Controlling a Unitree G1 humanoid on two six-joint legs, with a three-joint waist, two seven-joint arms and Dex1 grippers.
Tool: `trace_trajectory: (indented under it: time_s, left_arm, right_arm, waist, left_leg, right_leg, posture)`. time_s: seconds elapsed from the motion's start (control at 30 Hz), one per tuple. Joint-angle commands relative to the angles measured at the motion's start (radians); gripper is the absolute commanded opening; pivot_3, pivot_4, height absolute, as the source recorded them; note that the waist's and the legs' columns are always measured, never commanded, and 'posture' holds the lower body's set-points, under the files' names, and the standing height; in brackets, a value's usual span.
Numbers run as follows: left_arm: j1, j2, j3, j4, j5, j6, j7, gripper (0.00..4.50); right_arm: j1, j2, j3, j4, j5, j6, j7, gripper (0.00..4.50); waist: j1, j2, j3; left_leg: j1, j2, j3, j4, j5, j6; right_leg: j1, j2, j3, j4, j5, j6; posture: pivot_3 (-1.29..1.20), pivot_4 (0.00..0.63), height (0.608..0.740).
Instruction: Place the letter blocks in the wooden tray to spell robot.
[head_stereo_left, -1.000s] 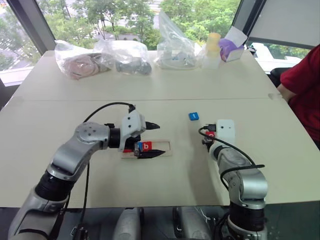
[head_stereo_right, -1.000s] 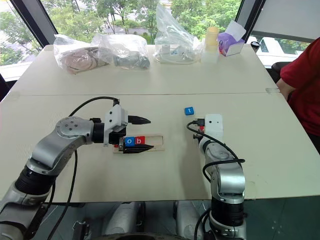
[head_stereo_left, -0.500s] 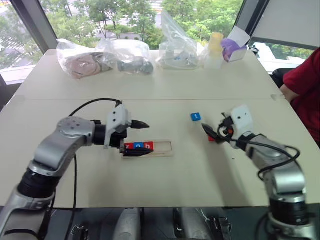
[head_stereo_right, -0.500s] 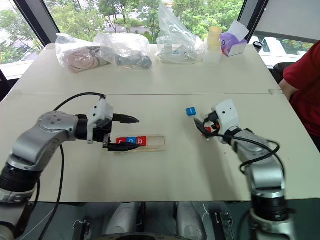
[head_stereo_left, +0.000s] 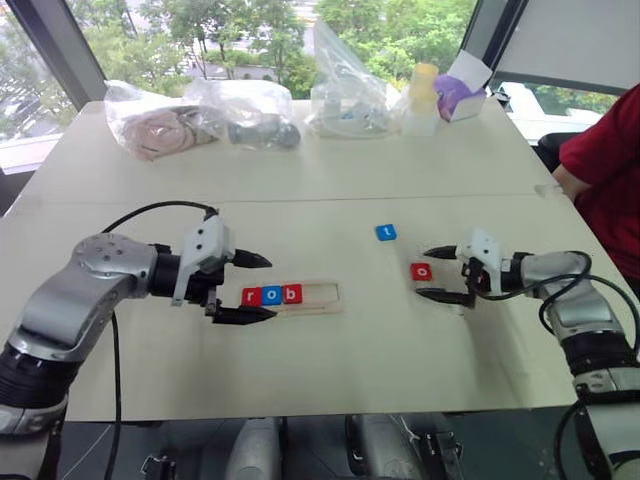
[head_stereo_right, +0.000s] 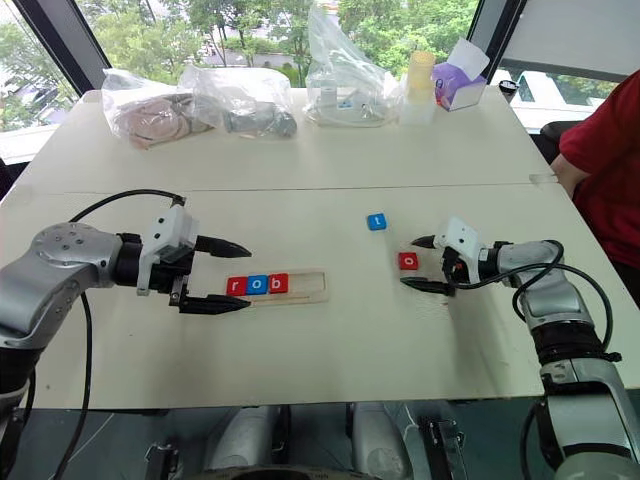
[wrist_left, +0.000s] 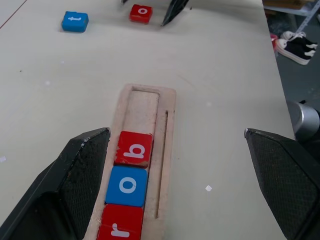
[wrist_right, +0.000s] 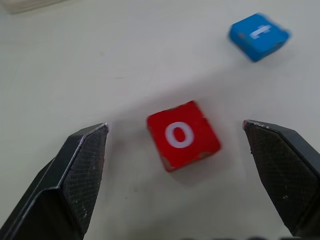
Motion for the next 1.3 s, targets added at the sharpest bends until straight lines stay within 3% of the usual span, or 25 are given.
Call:
trace_trajectory:
  time_s: [0.03,0.1,0.17,0.37,0.47,0.67,0.83,1.03,1.3]
  left_arm:
    - [0.019,0.035,0.056,-0.052,-0.015,0.013,0.013,4.5]
    - [0.03,0.043,0.067,-0.061,-0.018,0.017,0.018,4.5]
    - [0.04,0.049,0.079,-0.07,-0.024,0.023,0.024,4.5]
    - [0.071,0.07,0.104,-0.085,-0.035,0.038,0.027,4.5]
    - [0.101,0.091,0.116,-0.082,-0.036,0.038,0.019,4.5]
    - [0.18,0.151,0.185,-0.055,-0.027,0.036,0.014,4.5]
    - [0.311,0.177,0.302,-0.109,-0.055,0.061,0.036,4.5]
    - [0.353,0.165,0.338,-0.175,-0.079,0.088,0.08,4.5]
    - [0.361,0.137,0.323,-0.21,-0.089,0.101,0.143,4.5]
  right_arm:
    - [-0.061,0.006,0.025,0.093,-0.033,-0.066,0.038,4.46]
    - [-0.087,0.014,0.038,0.148,-0.048,-0.095,0.045,4.46]
    - [-0.11,0.025,0.041,0.197,-0.051,-0.112,0.055,3.93]
    - [-0.132,0.034,0.044,0.247,-0.062,-0.14,0.085,1.18]
    - [-0.147,0.039,0.045,0.163,-0.052,-0.053,0.072,1.19]
    - [-0.125,0.111,0.07,-0.283,0.044,0.273,0.046,1.19]
    - [-0.135,0.232,0.163,-0.485,0.032,0.561,-0.099,1.19]
    - [-0.112,0.269,0.281,-0.565,-0.008,0.546,-0.124,1.19]
    - [-0.133,0.272,0.351,-0.523,-0.057,0.503,-0.14,1.19]
  waist:
    - [-0.003,0.0,0.0]
    - [-0.003,0.0,0.0]
    - [-0.004,0.0,0.0]
    - [-0.004,0.0,0.0]
    - [-0.005,0.0,0.0]
    - [-0.006,0.001,0.0]
    - [-0.003,0.001,0.0]
    - [0.024,0.001,0.0]
    - [0.019,0.001,0.0]
  left_leg:
    - [0.0,0.0,0.0,0.0,0.0,0.0]
    - [0.001,0.0,0.0,0.0,0.0,0.0]
    - [0.002,0.0,0.0,0.0,0.0,0.0]
    - [0.004,0.0,0.0,0.001,0.0,0.0]
    - [0.005,0.0,0.0,0.001,0.0,0.0]
    - [0.005,0.001,-0.001,0.0,0.0,0.0]
    - [0.004,0.002,-0.003,-0.002,0.0,0.0]
    - [-0.001,0.0,-0.001,0.0,0.0,-0.001]
    - [-0.001,0.0,-0.001,0.0,0.0,-0.001]
  right_leg:
    - [0.0,0.0,0.0,0.0,0.0,0.0]
    - [0.0,-0.001,0.0,0.0,0.0,0.0]
    - [0.001,0.0,0.0,0.0,0.0,0.0]
    - [0.004,-0.001,0.001,0.0,0.0,-0.001]
    - [0.004,-0.001,0.001,0.0,0.0,-0.001]
    - [0.001,-0.001,0.003,0.005,0.0,0.0]
    - [-0.001,-0.001,0.001,0.005,0.0,-0.001]
    - [-0.004,-0.004,0.001,0.003,-0.001,-0.003]
    - [-0.004,-0.003,0.001,0.002,-0.001,-0.003]
  posture:
    - [0.0,0.15,0.74]
    - [0.0,0.15,0.74]
    - [0.0,0.15,0.74]
    - [0.0,0.15,0.74]
    - [0.0,0.15,0.74]
    - [0.0,0.15,0.74]
    - [0.0,0.15,0.74]
    - [0.0,0.15,0.74]
    - [0.0,0.15,0.74]
